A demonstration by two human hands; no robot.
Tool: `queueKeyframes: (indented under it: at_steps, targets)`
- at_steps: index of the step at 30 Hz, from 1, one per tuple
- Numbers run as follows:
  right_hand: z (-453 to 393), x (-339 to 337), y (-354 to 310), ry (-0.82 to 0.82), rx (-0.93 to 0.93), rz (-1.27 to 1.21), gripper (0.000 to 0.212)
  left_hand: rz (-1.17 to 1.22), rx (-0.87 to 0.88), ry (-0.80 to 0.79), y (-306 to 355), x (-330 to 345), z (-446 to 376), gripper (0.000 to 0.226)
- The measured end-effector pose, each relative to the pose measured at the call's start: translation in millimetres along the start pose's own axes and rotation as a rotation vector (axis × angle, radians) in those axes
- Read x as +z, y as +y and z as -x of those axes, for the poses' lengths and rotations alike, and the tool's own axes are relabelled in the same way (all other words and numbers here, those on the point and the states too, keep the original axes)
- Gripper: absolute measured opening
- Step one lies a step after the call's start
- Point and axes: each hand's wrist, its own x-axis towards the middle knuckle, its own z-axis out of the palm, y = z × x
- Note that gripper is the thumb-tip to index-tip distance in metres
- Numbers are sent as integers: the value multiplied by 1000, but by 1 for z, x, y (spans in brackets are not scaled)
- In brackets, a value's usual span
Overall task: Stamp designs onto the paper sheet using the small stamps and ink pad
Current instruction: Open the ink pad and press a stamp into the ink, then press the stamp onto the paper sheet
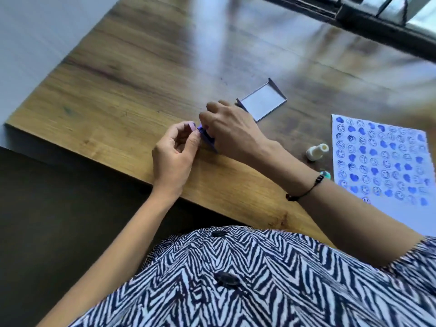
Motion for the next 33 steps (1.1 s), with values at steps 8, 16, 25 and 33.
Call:
queueKeyframes:
  at_steps: [8,16,25,33]
  targets:
    - [124,-54,42,646,677,-521,7,-40,259,-476,38,67,43,20]
    - [269,-47,88,543,1163,-437,9,-458,856,-1252,58,163,109,21]
    - [274,-35,95,285,1052,-95,10,-668,923,-1312,40,183,120,22]
    - [266,-36,98,153,990,44,13,-739,866,-1293,39,190,122,17]
